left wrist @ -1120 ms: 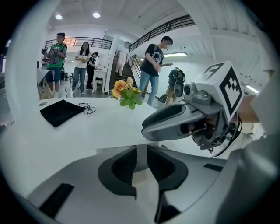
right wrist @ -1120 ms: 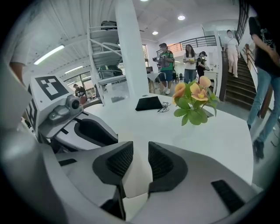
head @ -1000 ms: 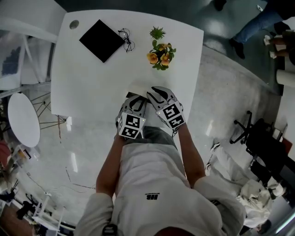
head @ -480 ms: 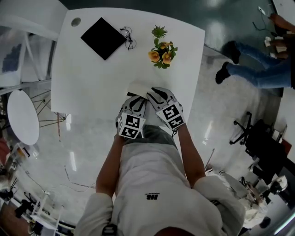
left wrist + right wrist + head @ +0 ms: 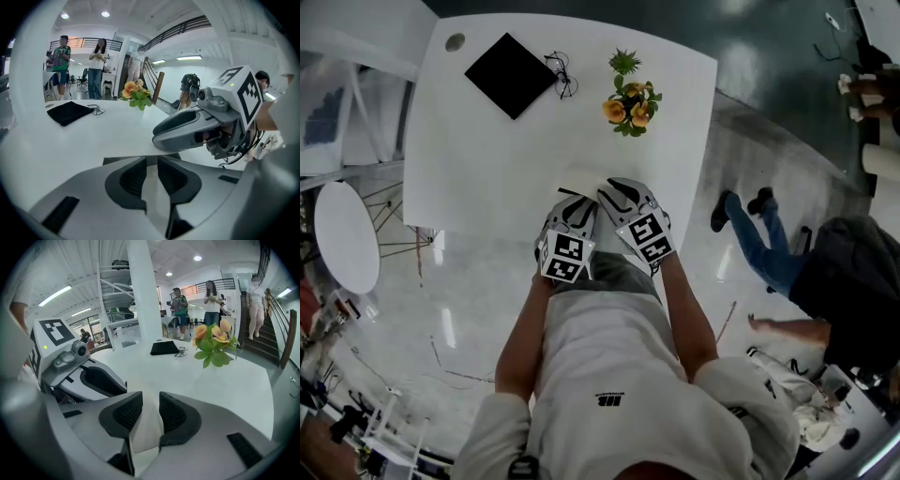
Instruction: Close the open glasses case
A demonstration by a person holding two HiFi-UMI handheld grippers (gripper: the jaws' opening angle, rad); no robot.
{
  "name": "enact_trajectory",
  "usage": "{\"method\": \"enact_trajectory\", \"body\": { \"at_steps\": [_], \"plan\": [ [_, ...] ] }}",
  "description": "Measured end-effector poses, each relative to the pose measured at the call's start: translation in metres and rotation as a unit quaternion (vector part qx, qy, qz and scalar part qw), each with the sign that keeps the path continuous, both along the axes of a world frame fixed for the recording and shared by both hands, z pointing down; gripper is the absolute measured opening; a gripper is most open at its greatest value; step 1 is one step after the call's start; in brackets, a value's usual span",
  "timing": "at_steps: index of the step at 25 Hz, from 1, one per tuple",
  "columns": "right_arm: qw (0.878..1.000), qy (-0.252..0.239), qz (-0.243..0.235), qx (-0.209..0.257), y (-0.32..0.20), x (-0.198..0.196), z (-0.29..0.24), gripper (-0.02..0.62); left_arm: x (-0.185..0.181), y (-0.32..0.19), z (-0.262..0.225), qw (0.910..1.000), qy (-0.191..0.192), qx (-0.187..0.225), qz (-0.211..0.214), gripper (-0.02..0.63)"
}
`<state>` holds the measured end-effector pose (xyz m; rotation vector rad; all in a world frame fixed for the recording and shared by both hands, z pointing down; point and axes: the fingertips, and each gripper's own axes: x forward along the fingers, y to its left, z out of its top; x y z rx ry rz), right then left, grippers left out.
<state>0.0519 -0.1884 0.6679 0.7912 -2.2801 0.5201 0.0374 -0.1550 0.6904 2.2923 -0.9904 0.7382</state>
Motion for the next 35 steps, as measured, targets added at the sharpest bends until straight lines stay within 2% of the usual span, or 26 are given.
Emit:
{"method": "enact_trajectory", "body": {
  "at_steps": [25, 35],
  "plan": [
    [1.000, 0.021, -0.020, 0.010, 0.016, -0.004, 0.009, 0.120, -0.006, 0.016, 0.014, 0.9998, -0.001, -0.014, -0.014, 0.087],
    [0.999, 0.028, -0.022, 0.030, 0.022, 0.003, 0.019, 0.150, -0.009, 0.021, 0.018, 0.9995, -0.006, -0.020, -0.024, 0.087]
  ]
}}
